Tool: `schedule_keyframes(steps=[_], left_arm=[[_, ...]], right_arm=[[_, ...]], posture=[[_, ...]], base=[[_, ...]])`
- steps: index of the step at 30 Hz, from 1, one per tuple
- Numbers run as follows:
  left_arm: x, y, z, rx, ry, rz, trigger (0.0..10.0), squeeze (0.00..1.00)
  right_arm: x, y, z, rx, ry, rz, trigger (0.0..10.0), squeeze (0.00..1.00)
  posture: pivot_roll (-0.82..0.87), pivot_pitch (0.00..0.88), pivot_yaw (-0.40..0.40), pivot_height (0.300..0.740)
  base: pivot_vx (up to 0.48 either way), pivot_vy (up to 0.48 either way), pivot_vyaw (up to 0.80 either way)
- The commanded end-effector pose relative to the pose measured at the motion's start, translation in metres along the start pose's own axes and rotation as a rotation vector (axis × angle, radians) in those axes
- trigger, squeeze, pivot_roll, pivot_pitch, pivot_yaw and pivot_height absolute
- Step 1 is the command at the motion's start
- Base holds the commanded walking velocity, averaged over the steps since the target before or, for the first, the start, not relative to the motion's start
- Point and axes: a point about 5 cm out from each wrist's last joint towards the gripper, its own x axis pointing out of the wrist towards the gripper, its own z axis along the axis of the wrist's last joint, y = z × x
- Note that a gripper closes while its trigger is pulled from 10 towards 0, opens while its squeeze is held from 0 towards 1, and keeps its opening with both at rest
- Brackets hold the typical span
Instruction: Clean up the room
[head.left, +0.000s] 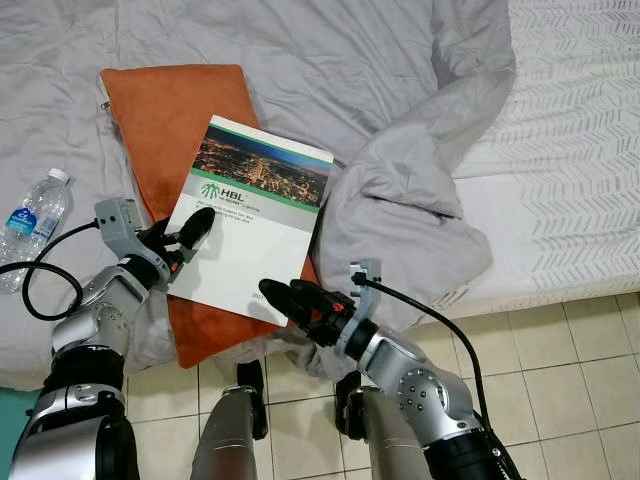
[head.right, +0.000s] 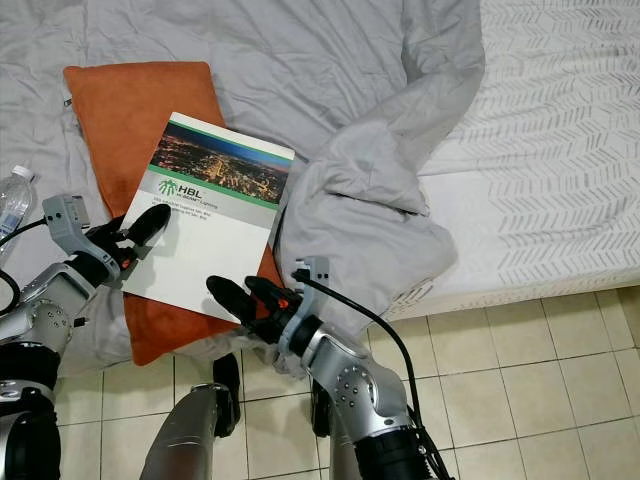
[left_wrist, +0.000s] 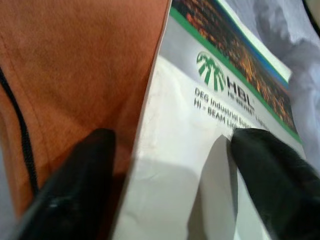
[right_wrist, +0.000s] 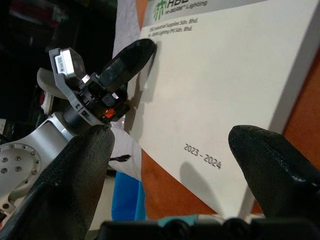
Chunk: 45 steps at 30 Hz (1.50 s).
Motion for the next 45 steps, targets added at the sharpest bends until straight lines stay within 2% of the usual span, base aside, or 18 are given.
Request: schedule_keyframes(steps=[1,6,12,15,19,23,25,27,29,30,31,32,35,36,40,42,43,45], left_arm=[[-0.006,-0.002,-0.05,-0.048,0.254,-0.028,0.0,0.0],[-0.009,0.005,-0.058,-0.083,0.333,0.022,0.0,0.0],[-0.01,0.008,-0.058,-0.103,0.318,0.054,0.0,0.0],[-0.009,0.01,-0.049,-0.113,0.263,0.05,0.0,0.0],[-0.007,0.01,-0.029,-0.119,0.12,0.034,0.0,0.0],[-0.007,0.005,-0.027,-0.115,0.076,0.019,0.0,0.0],[-0.007,-0.002,-0.024,-0.092,0.033,-0.001,0.0,0.0],[-0.006,-0.004,-0.023,-0.087,0.014,0.005,0.0,0.0],[-0.003,-0.018,-0.027,-0.033,-0.015,-0.001,0.0,0.0],[-0.003,-0.018,-0.027,-0.033,-0.015,-0.001,0.0,0.0],[-0.001,-0.031,-0.028,-0.009,-0.024,-0.045,0.0,0.0],[0.0,-0.035,-0.029,-0.003,-0.025,-0.06,0.0,0.0],[-0.001,-0.047,-0.028,0.028,-0.033,-0.092,0.0,0.0],[-0.001,-0.048,-0.026,0.063,-0.035,-0.094,0.0,0.0],[0.002,-0.041,-0.022,0.12,-0.063,-0.04,0.0,0.0],[0.003,-0.04,-0.023,0.141,-0.066,-0.027,0.0,0.0],[0.004,-0.035,-0.023,0.203,-0.06,0.054,0.0,0.0],[0.002,-0.035,-0.024,0.219,-0.068,0.103,0.0,0.0]], right_arm=[[-0.008,0.0,-0.014,0.03,0.035,-0.016,10.0,0.0],[-0.02,-0.003,-0.007,-0.021,0.032,-0.06,10.0,0.0],[-0.038,-0.013,-0.006,-0.049,0.04,-0.116,10.0,0.0],[-0.046,-0.015,-0.011,-0.065,0.072,-0.134,10.0,0.0],[-0.057,-0.018,-0.014,-0.071,0.09,-0.151,10.0,0.0],[-0.065,-0.02,-0.015,-0.076,0.085,-0.179,10.0,0.0],[-0.073,-0.022,-0.009,-0.112,0.044,-0.262,10.0,0.0],[-0.076,-0.025,-0.006,-0.129,0.023,-0.307,10.0,0.0],[-0.094,-0.041,0.012,-0.214,-0.077,-0.506,10.0,0.0],[-0.094,-0.041,0.012,-0.214,-0.077,-0.506,10.0,0.0],[-0.1,-0.041,0.022,-0.255,-0.121,-0.531,10.0,0.0],[-0.101,-0.041,0.023,-0.26,-0.13,-0.526,10.0,0.0],[-0.103,-0.037,0.028,-0.278,-0.15,-0.517,10.0,0.0],[-0.104,-0.039,0.03,-0.281,-0.162,-0.523,10.0,0.0],[-0.1,-0.049,0.037,-0.301,-0.198,-0.562,10.0,0.0],[-0.098,-0.051,0.039,-0.311,-0.203,-0.566,10.0,0.0],[-0.095,-0.054,0.047,-0.345,-0.232,-0.579,10.0,0.0],[-0.096,-0.053,0.055,-0.396,-0.256,-0.597,10.0,0.0]], posture=[[-0.06,0.604,-0.096,0.74],[-0.06,0.606,-0.094,0.74],[-0.07,0.604,-0.092,0.74],[-0.07,0.601,-0.086,0.74],[-0.07,0.562,-0.079,0.74],[-0.06,0.495,-0.075,0.74],[-0.06,0.395,-0.072,0.74],[-0.06,0.382,-0.07,0.74],[-0.05,0.251,-0.053,0.74],[-0.05,0.251,-0.053,0.74],[-0.04,0.205,-0.044,0.74],[-0.04,0.165,-0.031,0.74],[-0.05,0.127,-0.024,0.74],[-0.04,0.073,-0.02,0.74],[-0.04,0.003,-0.007,0.74],[-0.04,0.0,-0.005,0.74],[-0.04,0.0,-0.001,0.74],[-0.04,0.0,0.0,0.74]], base=[[0.0,0.0,0.0],[0.0,0.0,0.0],[0.0,0.0,0.0],[0.0,0.0,0.0],[0.0,0.0,0.0],[0.0,0.0,0.0],[0.0,0.0,0.0],[0.0,0.0,0.0],[0.0,0.0,0.0],[0.0,0.0,0.0],[0.0,0.0,0.0],[0.0,0.0,0.0],[0.0,0.0,0.0],[0.0,0.0,0.0],[0.0,0.0,0.0],[0.0,0.0,0.0],[0.0,0.0,0.0],[0.0,0.0,0.0]])
